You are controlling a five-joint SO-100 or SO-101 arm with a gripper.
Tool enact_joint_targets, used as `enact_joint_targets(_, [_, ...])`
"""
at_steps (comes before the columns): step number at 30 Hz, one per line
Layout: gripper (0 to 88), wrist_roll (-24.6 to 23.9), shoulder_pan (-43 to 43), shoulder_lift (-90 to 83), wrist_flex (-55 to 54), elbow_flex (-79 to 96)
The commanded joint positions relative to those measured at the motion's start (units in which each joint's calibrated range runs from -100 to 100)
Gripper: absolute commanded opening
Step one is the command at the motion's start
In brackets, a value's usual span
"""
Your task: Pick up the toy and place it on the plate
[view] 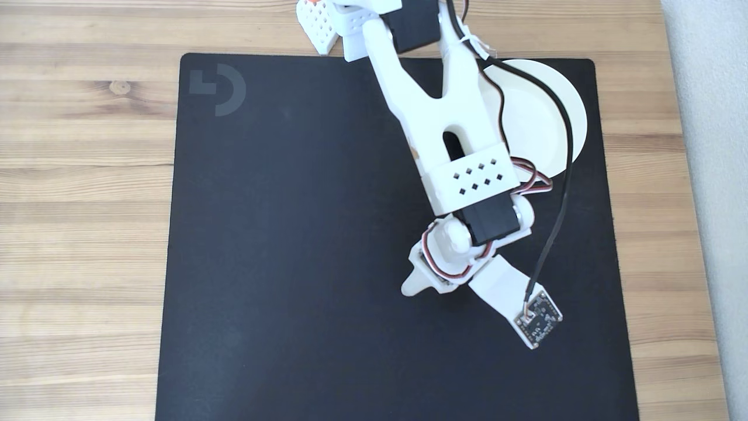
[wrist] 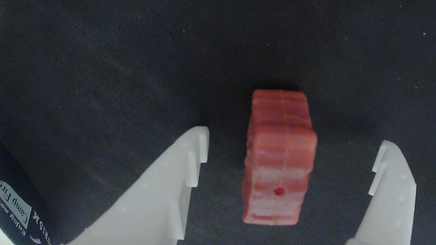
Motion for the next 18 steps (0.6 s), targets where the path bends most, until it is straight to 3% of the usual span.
enact_joint_targets(1, [33.7, -0.08, -0.27, -0.49, 1.38, 0.06])
enact_joint_targets(11, [33.5, -0.08, -0.35, -0.16, 1.29, 0.06])
enact_joint_targets(18, [13.9, -0.08, -0.10, -0.16, 1.12, -0.03])
